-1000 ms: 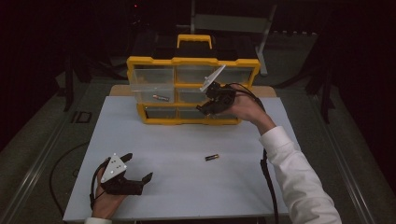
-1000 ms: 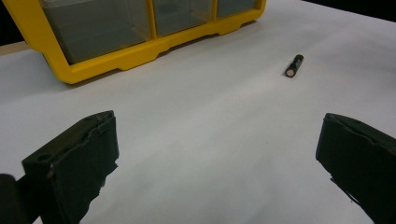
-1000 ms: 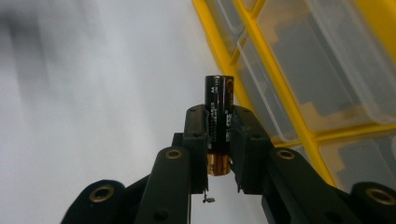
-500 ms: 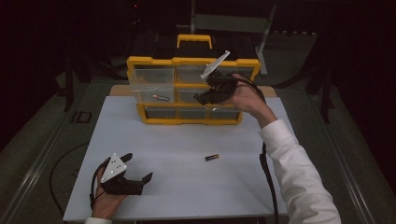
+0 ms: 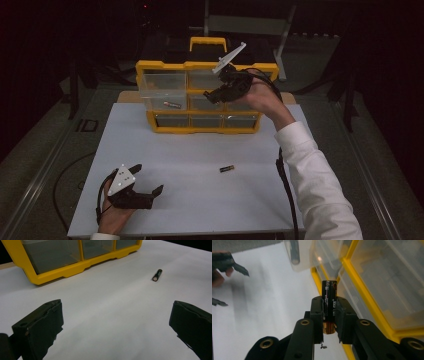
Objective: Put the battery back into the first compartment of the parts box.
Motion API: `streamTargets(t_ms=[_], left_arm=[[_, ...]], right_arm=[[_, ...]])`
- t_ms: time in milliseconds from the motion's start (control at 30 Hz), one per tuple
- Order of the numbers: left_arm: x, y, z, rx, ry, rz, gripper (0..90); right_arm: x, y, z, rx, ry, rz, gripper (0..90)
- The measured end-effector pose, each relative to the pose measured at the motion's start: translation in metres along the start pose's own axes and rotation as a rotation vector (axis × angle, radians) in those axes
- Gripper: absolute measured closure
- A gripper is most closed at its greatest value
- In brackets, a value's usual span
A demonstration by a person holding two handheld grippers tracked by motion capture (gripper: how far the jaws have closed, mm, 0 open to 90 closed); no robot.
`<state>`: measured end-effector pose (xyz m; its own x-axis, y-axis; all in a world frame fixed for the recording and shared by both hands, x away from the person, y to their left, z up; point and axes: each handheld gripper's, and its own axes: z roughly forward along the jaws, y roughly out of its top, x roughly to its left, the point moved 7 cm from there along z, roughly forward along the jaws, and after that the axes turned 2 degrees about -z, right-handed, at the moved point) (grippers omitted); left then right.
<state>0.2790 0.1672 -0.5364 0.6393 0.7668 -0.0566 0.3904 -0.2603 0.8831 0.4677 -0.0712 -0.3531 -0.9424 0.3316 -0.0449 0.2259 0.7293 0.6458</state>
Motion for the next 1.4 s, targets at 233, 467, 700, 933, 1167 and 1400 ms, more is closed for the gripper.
streamTargets(t_ms=[233,467,700,933,1167,1400], left_arm=[[0.000,0.000,0.000,0.000,0.000,0.000,0.1],[0.000,0.000,0.000,-0.001,0.000,0.001,0.1],[0.000,0.000,0.000,0.000,-0.002,-0.001,0.1],[0.001,0.000,0.000,0.000,-0.001,-0.002,0.1],[0.001,-0.001,0.001,0.006,-0.003,0.001,0.1],[0.001,-0.001,-0.001,0.001,-0.001,0.002,0.1]], right_arm=[[-0.002,0.011,-0.007,-0.035,0.005,0.014,77.2],[-0.004,0.023,-0.011,-0.074,0.010,0.024,77.2],[-0.003,0.034,-0.013,-0.101,0.012,0.025,77.2],[-0.001,0.052,-0.013,-0.138,0.011,0.034,77.1],[0.002,0.072,-0.013,-0.166,0.016,0.039,77.1],[0.008,0.092,-0.005,-0.191,0.028,0.043,77.1]])
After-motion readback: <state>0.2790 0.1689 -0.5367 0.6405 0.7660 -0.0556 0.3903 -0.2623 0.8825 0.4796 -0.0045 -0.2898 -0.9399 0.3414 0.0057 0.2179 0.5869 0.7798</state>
